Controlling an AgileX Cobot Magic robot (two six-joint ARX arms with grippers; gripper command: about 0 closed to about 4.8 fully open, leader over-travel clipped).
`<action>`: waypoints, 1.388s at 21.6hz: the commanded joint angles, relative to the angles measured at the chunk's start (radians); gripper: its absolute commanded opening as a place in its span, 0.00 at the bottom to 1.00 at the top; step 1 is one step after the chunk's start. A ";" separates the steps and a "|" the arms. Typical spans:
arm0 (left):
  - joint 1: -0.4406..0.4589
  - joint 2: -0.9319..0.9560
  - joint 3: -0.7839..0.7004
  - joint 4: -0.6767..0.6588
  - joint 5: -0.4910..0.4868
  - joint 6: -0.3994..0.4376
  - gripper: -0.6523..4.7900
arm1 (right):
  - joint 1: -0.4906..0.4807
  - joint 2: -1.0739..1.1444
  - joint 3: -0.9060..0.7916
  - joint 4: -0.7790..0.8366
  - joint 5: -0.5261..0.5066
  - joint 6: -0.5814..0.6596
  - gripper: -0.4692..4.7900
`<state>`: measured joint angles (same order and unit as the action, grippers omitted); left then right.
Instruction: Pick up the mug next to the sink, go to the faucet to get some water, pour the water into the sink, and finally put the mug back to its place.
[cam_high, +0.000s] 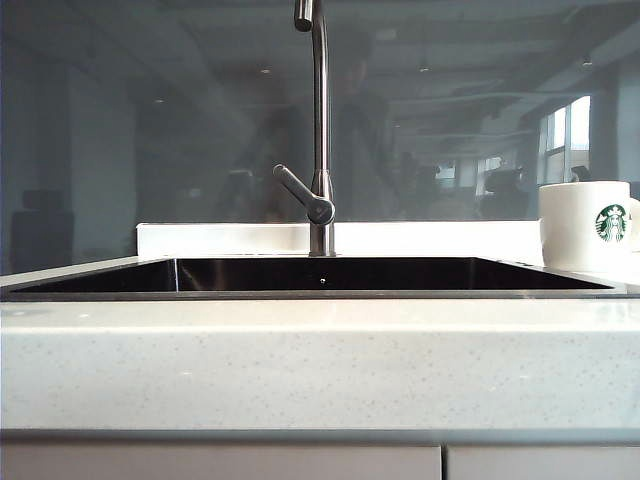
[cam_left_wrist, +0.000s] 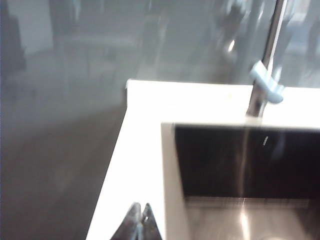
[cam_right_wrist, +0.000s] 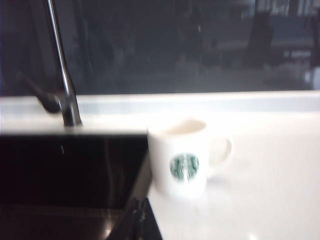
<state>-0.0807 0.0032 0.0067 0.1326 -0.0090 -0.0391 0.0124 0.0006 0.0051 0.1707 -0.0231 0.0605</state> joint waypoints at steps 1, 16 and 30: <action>0.000 0.000 0.007 0.191 -0.012 -0.002 0.11 | -0.002 0.002 0.015 0.166 0.154 0.072 0.07; 0.000 1.178 0.371 0.912 0.277 -0.086 0.11 | -0.356 1.276 0.423 0.802 -0.253 -0.024 0.28; 0.000 1.674 0.713 1.057 0.429 -0.137 0.12 | -0.369 1.703 0.635 0.793 -0.391 -0.167 0.54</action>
<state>-0.0807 1.6741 0.7097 1.1717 0.4152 -0.1757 -0.3611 1.6974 0.6365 0.9421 -0.4061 -0.0929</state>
